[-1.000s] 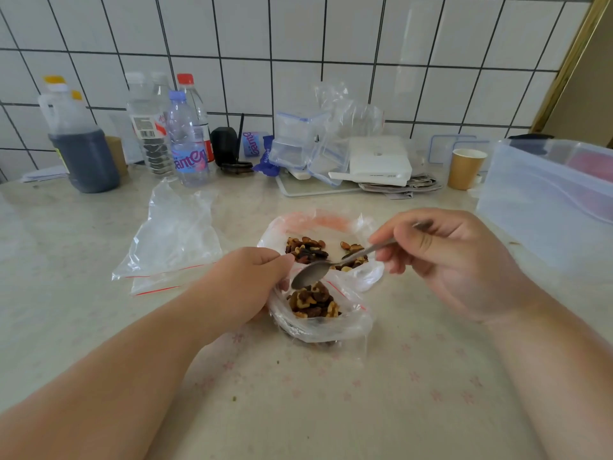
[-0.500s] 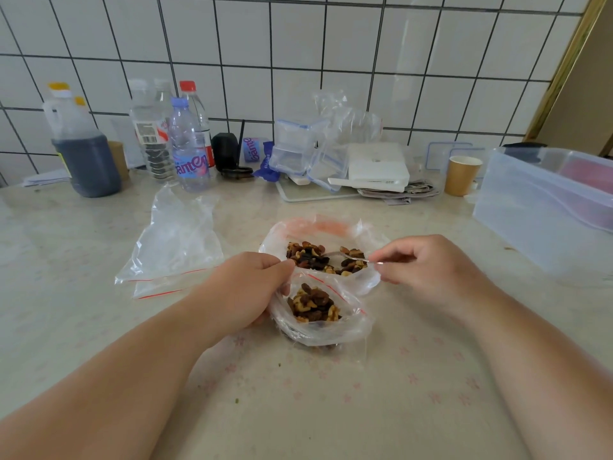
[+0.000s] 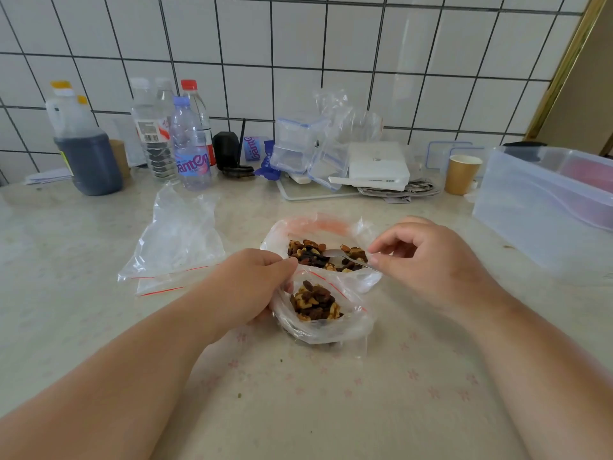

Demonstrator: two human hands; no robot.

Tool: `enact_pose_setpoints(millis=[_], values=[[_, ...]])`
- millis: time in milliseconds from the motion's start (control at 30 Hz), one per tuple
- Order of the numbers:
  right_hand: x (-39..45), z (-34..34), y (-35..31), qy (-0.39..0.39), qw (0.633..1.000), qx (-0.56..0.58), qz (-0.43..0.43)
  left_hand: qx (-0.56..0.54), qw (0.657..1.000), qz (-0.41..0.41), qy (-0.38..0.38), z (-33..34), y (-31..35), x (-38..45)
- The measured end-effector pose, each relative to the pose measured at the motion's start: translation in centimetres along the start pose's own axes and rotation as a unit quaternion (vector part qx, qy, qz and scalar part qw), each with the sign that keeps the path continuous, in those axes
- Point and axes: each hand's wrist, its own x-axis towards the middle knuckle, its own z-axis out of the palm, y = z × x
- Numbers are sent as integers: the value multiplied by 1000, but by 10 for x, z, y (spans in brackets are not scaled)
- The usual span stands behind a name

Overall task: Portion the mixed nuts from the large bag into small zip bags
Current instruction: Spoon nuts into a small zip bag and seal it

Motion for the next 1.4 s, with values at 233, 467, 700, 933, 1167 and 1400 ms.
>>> enact_pose_setpoints(millis=[233,467,700,933,1167,1400], values=[[-11,0,-21,-296,936,86,169,-53,998,17,-40,-4,3,-5],[-10,-5,-21,-357,856,282,244,-244,957,-54,-148,-15,2,-3],[-7,-3,-18,-338,787,435,277,-263,945,-49,-186,-16,0,-4],[-11,15,-22,-332,798,426,269,-227,966,10,-126,-9,9,-10],[-12,21,-20,-202,922,197,264,-102,993,50,-7,-13,11,-12],[-11,16,-18,-174,962,9,212,-35,995,49,79,-15,3,-4]])
